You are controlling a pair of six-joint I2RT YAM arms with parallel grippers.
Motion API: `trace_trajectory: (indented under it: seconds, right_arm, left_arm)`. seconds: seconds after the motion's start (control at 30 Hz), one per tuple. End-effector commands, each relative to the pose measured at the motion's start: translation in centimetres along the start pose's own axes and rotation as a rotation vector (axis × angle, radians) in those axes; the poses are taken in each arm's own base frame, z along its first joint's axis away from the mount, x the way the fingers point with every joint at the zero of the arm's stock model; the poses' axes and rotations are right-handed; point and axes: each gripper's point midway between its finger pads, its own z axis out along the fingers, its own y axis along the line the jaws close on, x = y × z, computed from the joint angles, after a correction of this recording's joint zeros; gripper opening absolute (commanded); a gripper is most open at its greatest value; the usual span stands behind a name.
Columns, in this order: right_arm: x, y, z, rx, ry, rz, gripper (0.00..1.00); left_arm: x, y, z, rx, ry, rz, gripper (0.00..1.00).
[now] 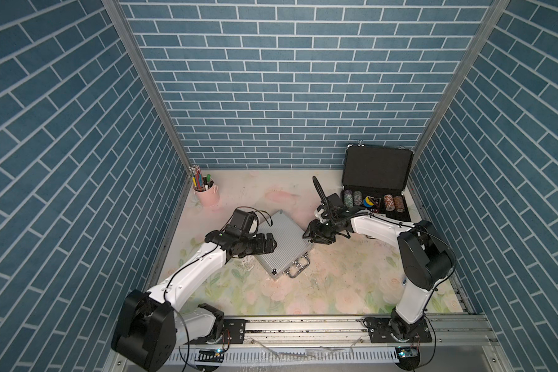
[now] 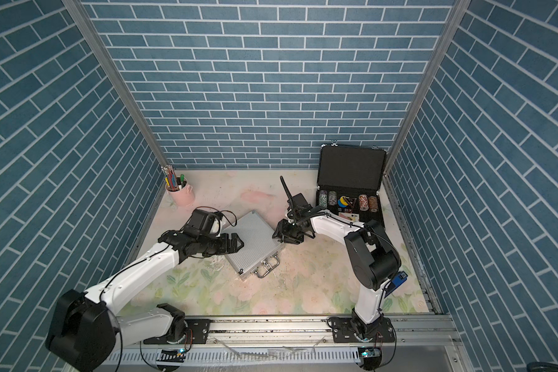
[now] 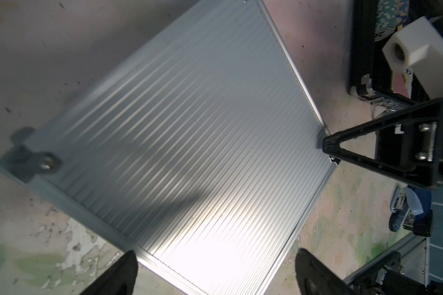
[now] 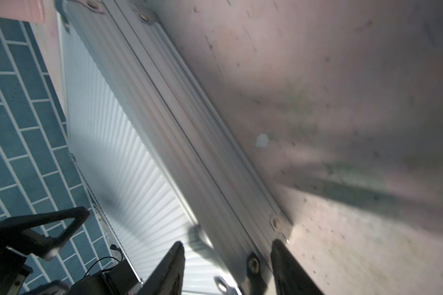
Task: Close the poker set cases
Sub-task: Adjust the poker set case at the center of the board.
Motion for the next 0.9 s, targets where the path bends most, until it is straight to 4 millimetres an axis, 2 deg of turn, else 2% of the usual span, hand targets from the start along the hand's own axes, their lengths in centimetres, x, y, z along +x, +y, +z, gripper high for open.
trace_trajectory:
  seconds: [0.0, 0.2, 0.4, 0.6, 0.73, 0.87]
  right_arm:
    - [-0.7, 1.0, 0.0, -0.019, 0.012, -0.064, 0.56]
    - [-0.3, 0.0, -1.0, 0.038, 0.005, -0.071, 0.56]
    - [2.4, -1.0, -2.9, 0.049, -0.014, -0.029, 0.57]
    - [5.0, -1.0, -3.6, 0.017, -0.007, 0.016, 0.59]
    - [4.7, -0.1, -2.9, -0.033, -0.006, 0.027, 0.59]
    - [3.5, 0.5, -1.8, -0.051, -0.009, 0.017, 0.58]
  left_arm:
    - [-1.9, 1.7, 0.3, -0.063, 0.026, 0.077, 0.97]
    - [-6.0, 3.2, 2.3, -0.165, 0.058, 0.162, 0.98]
    - [-6.9, 3.3, 4.9, -0.156, 0.107, 0.189, 0.99]
    - [-4.4, 4.0, 6.7, -0.142, 0.219, 0.176, 0.98]
    - [-2.1, 3.7, 6.9, -0.099, 0.271, 0.160, 0.95]
    - [0.3, 3.1, 6.5, -0.048, 0.302, 0.136, 0.94]
